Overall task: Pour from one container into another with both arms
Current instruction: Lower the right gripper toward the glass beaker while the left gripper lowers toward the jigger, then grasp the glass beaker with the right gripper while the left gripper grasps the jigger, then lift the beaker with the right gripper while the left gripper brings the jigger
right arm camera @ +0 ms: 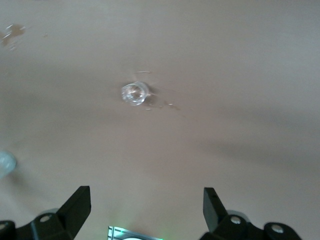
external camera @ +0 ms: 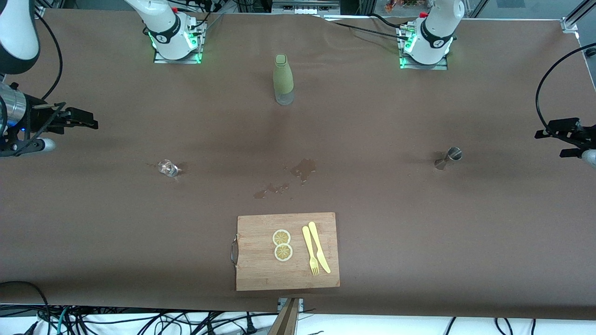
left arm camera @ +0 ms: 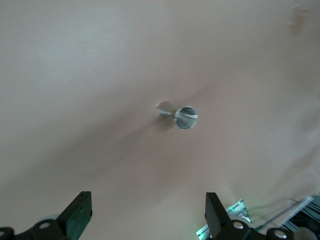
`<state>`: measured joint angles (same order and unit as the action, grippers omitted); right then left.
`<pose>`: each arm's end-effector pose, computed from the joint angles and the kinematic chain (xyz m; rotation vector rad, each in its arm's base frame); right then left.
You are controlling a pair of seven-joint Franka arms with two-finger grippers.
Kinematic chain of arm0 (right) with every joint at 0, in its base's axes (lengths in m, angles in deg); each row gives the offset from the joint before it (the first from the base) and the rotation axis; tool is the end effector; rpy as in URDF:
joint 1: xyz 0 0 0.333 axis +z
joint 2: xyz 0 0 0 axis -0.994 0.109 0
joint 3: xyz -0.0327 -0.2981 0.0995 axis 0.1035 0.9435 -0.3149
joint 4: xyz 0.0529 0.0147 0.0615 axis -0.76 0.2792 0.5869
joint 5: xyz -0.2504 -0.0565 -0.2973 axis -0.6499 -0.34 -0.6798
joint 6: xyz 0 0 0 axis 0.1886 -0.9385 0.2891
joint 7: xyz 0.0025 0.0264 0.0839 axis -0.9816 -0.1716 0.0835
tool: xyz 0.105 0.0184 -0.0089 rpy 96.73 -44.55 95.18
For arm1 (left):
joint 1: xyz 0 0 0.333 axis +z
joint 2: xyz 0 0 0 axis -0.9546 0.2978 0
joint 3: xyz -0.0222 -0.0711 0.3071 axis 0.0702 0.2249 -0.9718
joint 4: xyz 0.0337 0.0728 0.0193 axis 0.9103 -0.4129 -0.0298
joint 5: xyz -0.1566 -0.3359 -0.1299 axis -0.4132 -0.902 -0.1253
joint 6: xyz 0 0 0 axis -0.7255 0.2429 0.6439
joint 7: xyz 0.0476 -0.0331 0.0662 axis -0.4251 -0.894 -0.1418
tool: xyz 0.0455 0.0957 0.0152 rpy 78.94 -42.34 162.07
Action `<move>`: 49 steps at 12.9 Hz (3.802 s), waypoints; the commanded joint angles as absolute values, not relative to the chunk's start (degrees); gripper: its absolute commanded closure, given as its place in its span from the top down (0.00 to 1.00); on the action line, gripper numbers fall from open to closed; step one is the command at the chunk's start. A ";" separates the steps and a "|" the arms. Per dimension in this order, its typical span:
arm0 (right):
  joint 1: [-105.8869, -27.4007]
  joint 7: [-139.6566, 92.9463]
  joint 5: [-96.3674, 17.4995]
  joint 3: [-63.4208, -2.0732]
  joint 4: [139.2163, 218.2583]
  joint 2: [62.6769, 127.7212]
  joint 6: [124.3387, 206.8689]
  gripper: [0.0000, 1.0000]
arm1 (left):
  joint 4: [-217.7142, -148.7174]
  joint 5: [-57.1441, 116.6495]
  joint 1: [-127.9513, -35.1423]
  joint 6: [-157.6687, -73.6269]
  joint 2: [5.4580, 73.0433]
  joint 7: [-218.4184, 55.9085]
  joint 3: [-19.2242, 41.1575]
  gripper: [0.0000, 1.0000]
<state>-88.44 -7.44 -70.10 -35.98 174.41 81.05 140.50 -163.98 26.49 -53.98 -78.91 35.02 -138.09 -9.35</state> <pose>0.5835 -0.0576 0.4955 -2.9499 -0.3425 0.3061 0.5973 0.1955 0.4707 2.6580 -0.6978 -0.2610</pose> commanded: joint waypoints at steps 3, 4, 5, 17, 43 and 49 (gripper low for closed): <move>-96.74 19.29 -60.47 -36.09 173.85 87.02 140.95 1.00 | -173.31 12.58 -51.23 -77.76 36.48 -163.94 -19.03 1.00; -97.88 24.04 -59.07 -36.09 173.93 88.33 140.51 1.00 | -175.33 10.29 -50.44 -77.76 37.09 -169.91 -20.18 1.00; -98.85 30.44 -57.49 -36.09 174.46 90.17 140.51 1.00 | -176.83 8.09 -49.31 -77.68 38.14 -176.24 -20.54 1.00; -102.90 101.29 -19.09 -36.00 186.15 106.17 152.29 1.00 | -185.28 -14.68 -46.39 -74.51 57.65 -232.70 -22.30 1.00; -98.86 124.81 -3.68 -36.62 185.54 120.78 143.33 0.10 | -183.79 -28.76 -50.61 -75.65 68.12 -247.40 -15.97 0.72; -98.60 124.02 -3.59 -36.79 183.87 120.69 139.55 0.00 | -183.79 -28.31 -50.61 -75.83 68.12 -248.54 -15.97 0.00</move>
<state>-98.60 123.97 -4.61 -36.65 184.66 120.41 141.44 -184.33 -27.36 -50.07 -75.33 67.44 -243.33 -15.61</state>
